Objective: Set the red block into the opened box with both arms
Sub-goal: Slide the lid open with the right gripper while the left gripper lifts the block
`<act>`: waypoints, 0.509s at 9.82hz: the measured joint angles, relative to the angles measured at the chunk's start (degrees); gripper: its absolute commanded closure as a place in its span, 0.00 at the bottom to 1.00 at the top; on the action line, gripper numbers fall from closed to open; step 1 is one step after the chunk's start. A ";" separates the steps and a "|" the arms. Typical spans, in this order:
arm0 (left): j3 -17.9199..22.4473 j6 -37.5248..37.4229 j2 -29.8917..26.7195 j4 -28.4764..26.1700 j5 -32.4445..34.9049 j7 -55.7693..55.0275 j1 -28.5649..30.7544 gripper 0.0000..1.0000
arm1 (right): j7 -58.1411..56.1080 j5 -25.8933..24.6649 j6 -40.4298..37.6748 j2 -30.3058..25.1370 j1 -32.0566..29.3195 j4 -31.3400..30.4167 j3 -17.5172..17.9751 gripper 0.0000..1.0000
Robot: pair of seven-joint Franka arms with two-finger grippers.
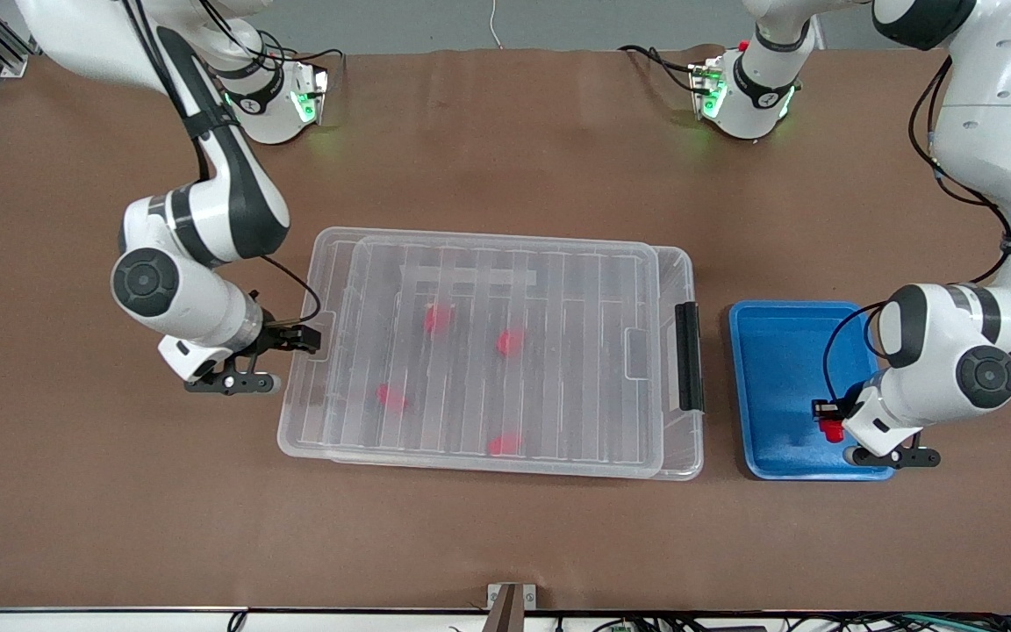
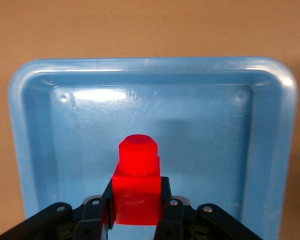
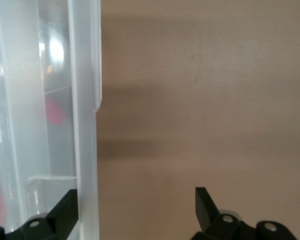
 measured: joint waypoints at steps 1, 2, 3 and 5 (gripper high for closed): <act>-0.81 -1.71 -1.58 0.01 0.00 -0.76 -0.07 0.99 | -1.39 -0.05 -0.52 -0.19 -1.53 -0.02 -0.07 0.00; -1.99 -3.36 -2.85 0.01 0.00 -2.20 -0.09 0.99 | -2.32 -0.13 -1.07 -0.43 -2.87 -0.04 -0.15 0.00; -3.80 -4.98 -3.91 0.04 0.00 -4.54 -0.13 0.99 | -2.74 -0.81 -1.74 -0.67 -3.66 -0.09 -0.19 0.00; -8.41 -7.96 -6.03 0.08 0.01 -10.28 -0.30 0.99 | -3.18 -2.91 -2.60 -0.99 -4.47 -0.17 -0.21 0.00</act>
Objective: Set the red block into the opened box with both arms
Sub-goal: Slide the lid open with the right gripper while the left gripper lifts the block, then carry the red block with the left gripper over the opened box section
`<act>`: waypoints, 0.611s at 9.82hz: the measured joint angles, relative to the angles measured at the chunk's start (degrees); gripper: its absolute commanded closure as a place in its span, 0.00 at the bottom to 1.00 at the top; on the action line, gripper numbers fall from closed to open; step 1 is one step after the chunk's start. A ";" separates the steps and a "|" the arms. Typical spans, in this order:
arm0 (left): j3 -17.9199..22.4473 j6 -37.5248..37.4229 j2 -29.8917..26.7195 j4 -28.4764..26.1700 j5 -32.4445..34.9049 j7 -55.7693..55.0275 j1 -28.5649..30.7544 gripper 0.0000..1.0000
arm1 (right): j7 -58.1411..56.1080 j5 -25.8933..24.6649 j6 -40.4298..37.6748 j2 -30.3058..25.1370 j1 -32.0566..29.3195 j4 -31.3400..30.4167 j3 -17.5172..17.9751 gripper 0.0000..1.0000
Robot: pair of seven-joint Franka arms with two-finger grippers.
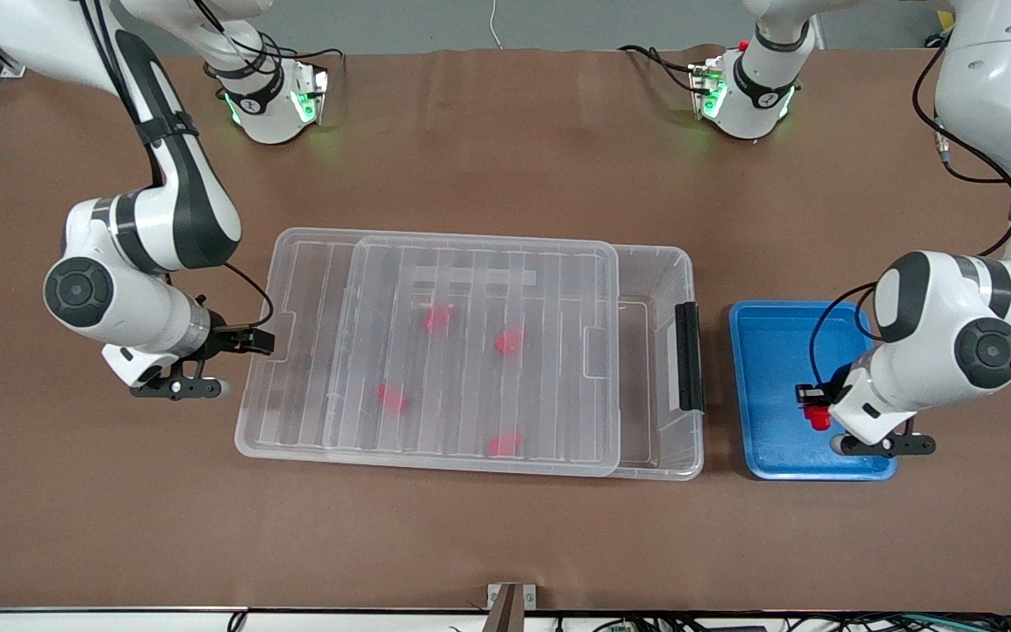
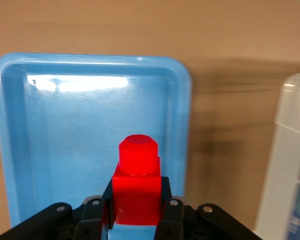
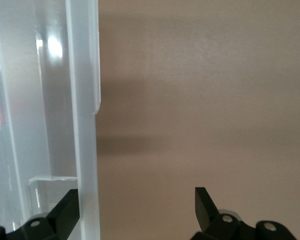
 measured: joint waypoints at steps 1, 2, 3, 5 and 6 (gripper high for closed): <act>-2.55 -1.26 -0.87 0.01 0.04 -3.38 -0.15 0.99 | -1.73 -0.58 -0.18 -0.06 -0.95 -0.03 -0.02 0.00; -5.11 -2.27 -1.45 0.04 0.13 -6.70 -0.29 0.99 | -4.25 -0.66 -0.26 -0.09 -2.39 -0.03 -0.07 0.00; -7.17 -2.78 -1.97 0.08 0.18 -9.38 -0.49 0.99 | -6.57 -0.68 -0.29 -0.11 -3.78 -0.03 -0.11 0.00; -9.64 -3.19 -2.78 0.19 0.19 -13.90 -1.82 0.99 | -9.81 -0.72 -0.29 -0.21 -5.48 -0.03 -0.21 0.00; -9.86 -3.21 -3.11 0.24 0.19 -16.79 -4.10 0.99 | -11.02 -0.73 -0.29 -0.23 -5.99 -0.03 -0.56 0.00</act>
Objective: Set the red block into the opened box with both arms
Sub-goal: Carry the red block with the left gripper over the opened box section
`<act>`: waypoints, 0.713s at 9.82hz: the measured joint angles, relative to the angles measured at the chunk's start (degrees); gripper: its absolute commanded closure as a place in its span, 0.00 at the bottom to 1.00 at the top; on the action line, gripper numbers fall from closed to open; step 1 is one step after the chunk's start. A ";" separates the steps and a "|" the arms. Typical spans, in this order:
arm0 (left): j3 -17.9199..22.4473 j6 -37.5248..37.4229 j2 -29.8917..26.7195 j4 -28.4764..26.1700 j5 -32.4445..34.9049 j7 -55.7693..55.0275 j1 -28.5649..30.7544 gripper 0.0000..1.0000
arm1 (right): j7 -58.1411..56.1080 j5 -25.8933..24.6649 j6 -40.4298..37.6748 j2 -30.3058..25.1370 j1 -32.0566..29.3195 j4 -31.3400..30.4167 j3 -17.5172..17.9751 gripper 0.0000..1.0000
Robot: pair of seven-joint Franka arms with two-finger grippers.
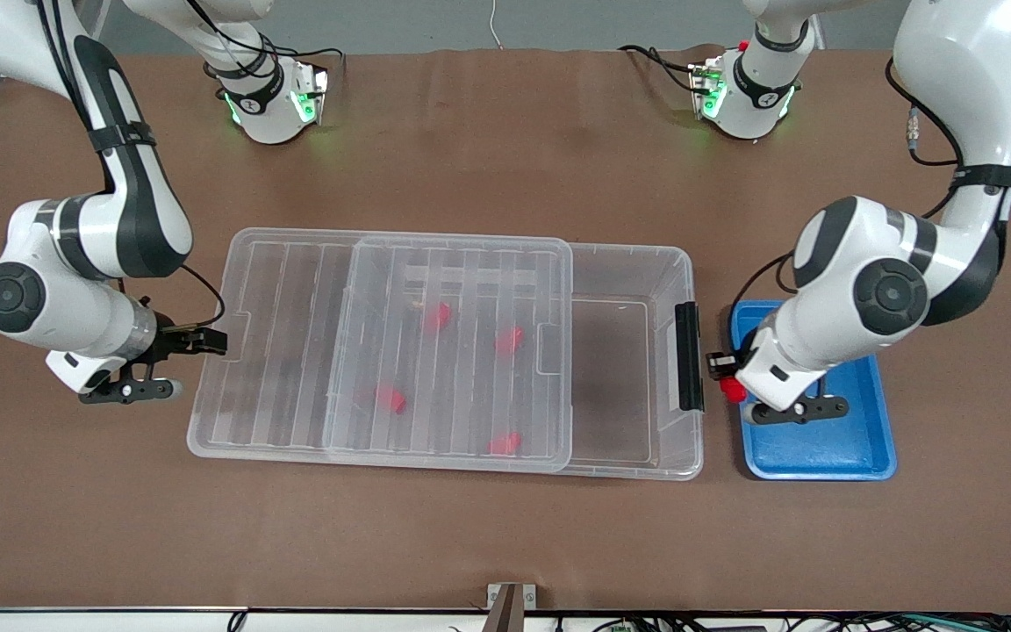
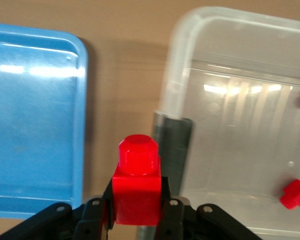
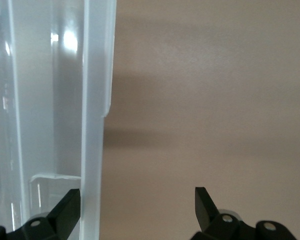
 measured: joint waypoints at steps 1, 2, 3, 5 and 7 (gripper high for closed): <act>-0.06 -0.01 -0.10 0.00 0.07 -2.95 -2.28 0.99 | -0.45 0.00 0.00 -0.01 -0.16 0.00 -0.18 0.00; -0.03 -0.01 -0.07 -0.01 1.31 -6.53 -5.05 0.99 | -0.49 -0.01 0.00 -0.04 -0.18 0.05 -0.19 0.00; 0.03 -0.03 0.13 -0.01 3.17 -10.15 -7.89 0.99 | -0.47 -0.03 -0.27 -0.19 -0.18 0.47 -0.17 0.00; 0.19 -0.08 2.12 -0.03 5.49 -13.74 -11.00 0.99 | 1.21 -0.05 -3.42 -1.34 -0.18 4.31 -0.15 0.00; 0.23 0.34 5.19 -0.01 7.07 -13.80 -11.17 0.99 | 2.45 -0.15 -9.14 -4.12 -0.26 11.60 -0.57 0.00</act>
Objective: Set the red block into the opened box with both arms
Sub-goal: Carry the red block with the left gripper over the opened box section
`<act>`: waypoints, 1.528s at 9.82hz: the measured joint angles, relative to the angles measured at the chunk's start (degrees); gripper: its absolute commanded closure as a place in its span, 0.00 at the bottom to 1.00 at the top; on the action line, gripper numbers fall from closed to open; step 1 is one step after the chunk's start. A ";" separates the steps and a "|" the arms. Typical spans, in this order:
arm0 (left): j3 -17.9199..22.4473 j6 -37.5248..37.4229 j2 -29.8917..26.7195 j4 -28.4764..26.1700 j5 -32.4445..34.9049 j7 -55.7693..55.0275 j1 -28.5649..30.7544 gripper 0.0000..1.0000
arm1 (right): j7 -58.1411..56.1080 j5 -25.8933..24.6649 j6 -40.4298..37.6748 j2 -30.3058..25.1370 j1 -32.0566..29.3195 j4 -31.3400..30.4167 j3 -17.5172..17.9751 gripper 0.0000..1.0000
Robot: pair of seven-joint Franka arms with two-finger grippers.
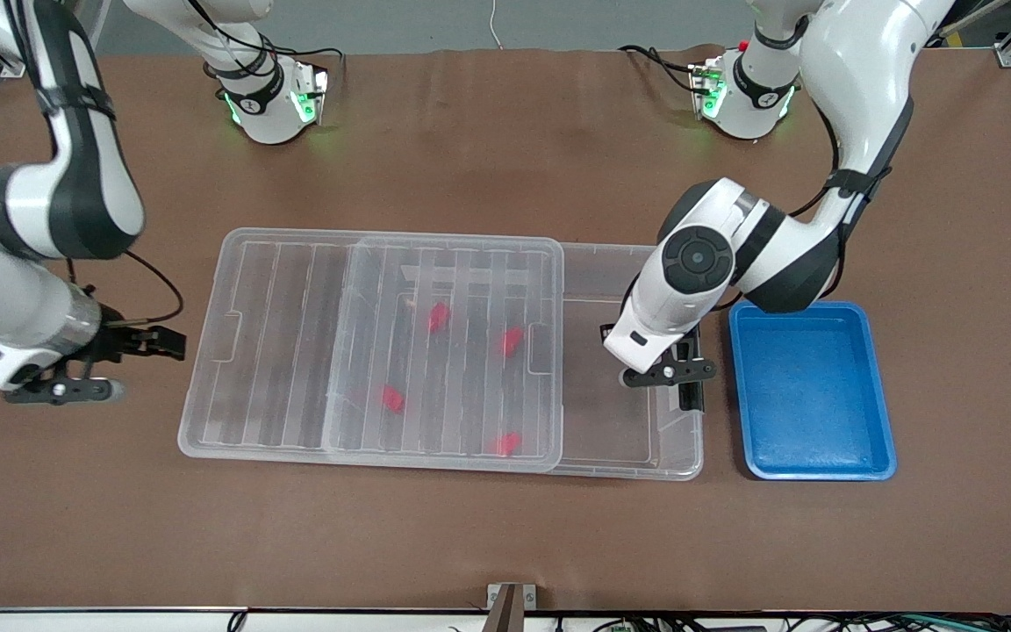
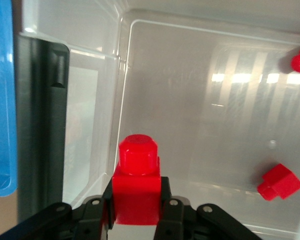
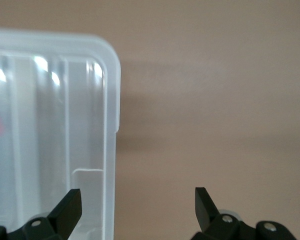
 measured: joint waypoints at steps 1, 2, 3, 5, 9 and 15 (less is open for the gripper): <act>0.01 1.00 1.66 -0.03 0.88 0.00 -0.02 0.99 | 0.34 0.00 -4.31 -1.96 -0.08 3.82 -1.12 0.00; 0.02 2.28 3.47 -0.07 1.92 0.00 -0.08 0.99 | 0.66 0.01 -8.53 -4.28 -0.21 6.51 -2.63 0.00; 0.03 4.32 5.37 -0.10 2.64 0.00 -0.15 0.98 | 1.49 0.05 -12.07 -7.12 -0.40 7.65 -3.87 0.00; 0.05 9.41 9.25 -0.19 2.95 0.29 -0.27 0.97 | 2.46 0.83 -20.64 -13.19 -0.55 7.90 -5.41 0.00; 0.00 12.46 14.34 -0.17 6.82 0.84 -1.34 0.58 | 2.54 1.97 -23.10 -15.53 -0.65 7.34 -6.14 0.00; -0.05 13.65 14.13 1.28 7.02 0.84 -0.82 0.00 | 2.57 5.69 -22.70 -15.21 -0.67 7.00 -6.53 0.00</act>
